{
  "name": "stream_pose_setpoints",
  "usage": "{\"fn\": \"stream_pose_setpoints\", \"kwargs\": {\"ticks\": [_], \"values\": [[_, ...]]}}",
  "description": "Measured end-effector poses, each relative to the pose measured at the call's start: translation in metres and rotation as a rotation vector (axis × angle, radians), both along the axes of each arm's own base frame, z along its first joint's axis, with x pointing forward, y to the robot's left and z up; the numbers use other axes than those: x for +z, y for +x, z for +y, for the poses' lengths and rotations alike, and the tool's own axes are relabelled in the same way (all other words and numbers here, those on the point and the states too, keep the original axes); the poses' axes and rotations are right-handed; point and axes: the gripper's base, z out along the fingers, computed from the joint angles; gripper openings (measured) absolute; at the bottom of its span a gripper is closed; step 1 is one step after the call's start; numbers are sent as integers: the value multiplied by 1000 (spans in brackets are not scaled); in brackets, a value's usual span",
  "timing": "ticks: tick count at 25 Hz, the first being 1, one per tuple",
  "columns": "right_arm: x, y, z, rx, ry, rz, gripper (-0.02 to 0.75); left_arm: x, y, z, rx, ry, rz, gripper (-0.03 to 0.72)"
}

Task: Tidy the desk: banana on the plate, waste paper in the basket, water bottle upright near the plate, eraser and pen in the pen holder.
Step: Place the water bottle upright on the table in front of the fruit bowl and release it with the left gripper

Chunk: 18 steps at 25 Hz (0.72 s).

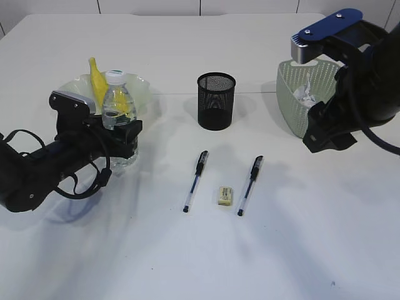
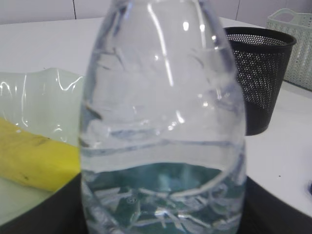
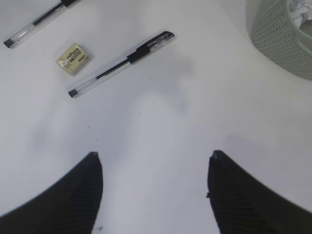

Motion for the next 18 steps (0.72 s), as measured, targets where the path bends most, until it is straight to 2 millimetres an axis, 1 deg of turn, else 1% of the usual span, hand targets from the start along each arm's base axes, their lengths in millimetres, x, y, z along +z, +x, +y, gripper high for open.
{"fn": "stream_pose_setpoints", "kwargs": {"ticks": [10,12,18], "values": [[0,0,0,0,0,0,505,-2,-3,1,-3,2,8,528],[0,0,0,0,0,0,505,-3,-4,1,-3,4,14,535],[0,0,0,0,0,0,505,6,-10,2,-3,3,8,538]]}}
